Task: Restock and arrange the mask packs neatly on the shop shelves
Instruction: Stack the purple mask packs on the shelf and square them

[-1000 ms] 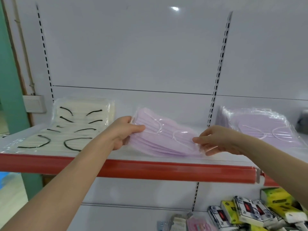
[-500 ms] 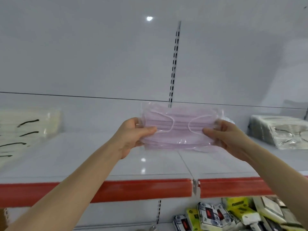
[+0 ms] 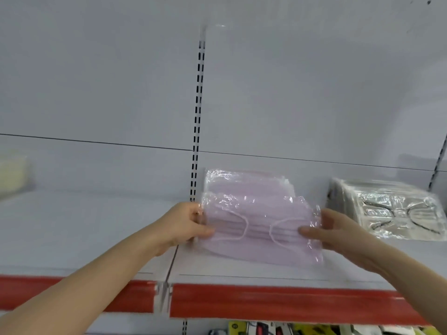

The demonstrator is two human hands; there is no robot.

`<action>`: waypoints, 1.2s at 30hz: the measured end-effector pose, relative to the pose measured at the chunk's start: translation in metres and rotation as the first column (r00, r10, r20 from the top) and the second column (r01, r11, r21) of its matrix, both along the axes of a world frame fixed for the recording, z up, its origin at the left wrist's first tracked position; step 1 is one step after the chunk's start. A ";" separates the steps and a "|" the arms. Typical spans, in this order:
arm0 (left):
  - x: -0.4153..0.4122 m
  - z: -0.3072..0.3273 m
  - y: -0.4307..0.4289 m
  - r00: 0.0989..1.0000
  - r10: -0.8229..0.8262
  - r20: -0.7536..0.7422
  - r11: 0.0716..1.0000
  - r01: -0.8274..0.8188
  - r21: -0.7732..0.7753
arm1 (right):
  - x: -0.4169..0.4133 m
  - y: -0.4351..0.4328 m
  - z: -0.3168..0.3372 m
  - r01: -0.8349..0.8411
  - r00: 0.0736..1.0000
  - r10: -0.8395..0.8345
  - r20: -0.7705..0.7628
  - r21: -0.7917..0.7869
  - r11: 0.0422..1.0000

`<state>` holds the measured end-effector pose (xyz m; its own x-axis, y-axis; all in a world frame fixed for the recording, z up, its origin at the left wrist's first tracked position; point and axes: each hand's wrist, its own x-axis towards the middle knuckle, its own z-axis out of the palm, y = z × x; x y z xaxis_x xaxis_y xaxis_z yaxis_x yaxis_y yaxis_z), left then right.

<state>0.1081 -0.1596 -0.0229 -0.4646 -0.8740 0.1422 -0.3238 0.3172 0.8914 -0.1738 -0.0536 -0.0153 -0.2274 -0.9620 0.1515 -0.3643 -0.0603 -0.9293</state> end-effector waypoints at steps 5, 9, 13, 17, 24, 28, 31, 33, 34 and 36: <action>-0.008 0.009 0.001 0.996 0.076 -0.036 0.992 -0.079 -0.099 | -0.009 -0.014 0.014 -0.015 0.999 0.008 -0.047 -0.150 0.989; -0.007 -0.001 -0.005 0.991 0.093 0.092 0.993 -0.085 -0.087 | -0.014 -0.017 0.008 -0.121 0.966 0.111 -0.236 -0.030 0.992; -0.013 0.002 -0.015 0.986 0.110 0.128 0.988 -0.094 -0.123 | -0.025 -0.026 0.000 -0.063 0.948 0.065 -0.312 0.019 0.998; -0.024 0.001 -0.029 0.966 0.165 0.201 0.977 -0.131 -0.171 | -0.035 -0.041 -0.006 -0.024 0.926 0.046 -0.375 0.061 0.998; -0.042 0.005 -0.052 0.923 0.332 0.196 0.903 -0.250 -0.350 | -0.031 -0.074 -0.002 0.113 0.904 -0.142 -0.403 -0.095 0.989; -0.040 0.005 -0.053 0.923 0.331 0.197 0.919 -0.268 -0.287 | -0.032 -0.079 -0.002 0.118 0.906 -0.146 -0.398 -0.094 0.989; -0.035 0.004 -0.047 0.916 0.301 0.267 0.943 -0.243 -0.228 | -0.033 -0.073 -0.006 0.100 0.914 -0.109 -0.392 -0.043 0.994; -0.034 0.002 -0.047 0.923 0.256 0.287 0.961 -0.211 -0.177 | -0.034 -0.071 -0.006 0.106 0.916 -0.102 -0.389 -0.010 0.994; -0.034 0.001 -0.048 0.930 0.236 0.282 0.966 -0.195 -0.168 | -0.034 -0.070 -0.006 0.123 0.914 -0.113 -0.390 0.001 0.992; -0.035 -0.001 -0.048 0.937 0.206 0.284 0.969 -0.156 -0.190 | -0.033 -0.069 -0.006 0.173 0.907 -0.151 -0.392 0.020 0.985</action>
<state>0.0727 -0.2076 -0.0239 -0.3439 -0.9238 0.1683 -0.6326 0.3603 0.6856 -0.2073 -0.1226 -0.0208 -0.3149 -0.9259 0.2088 -0.6968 0.0761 -0.7132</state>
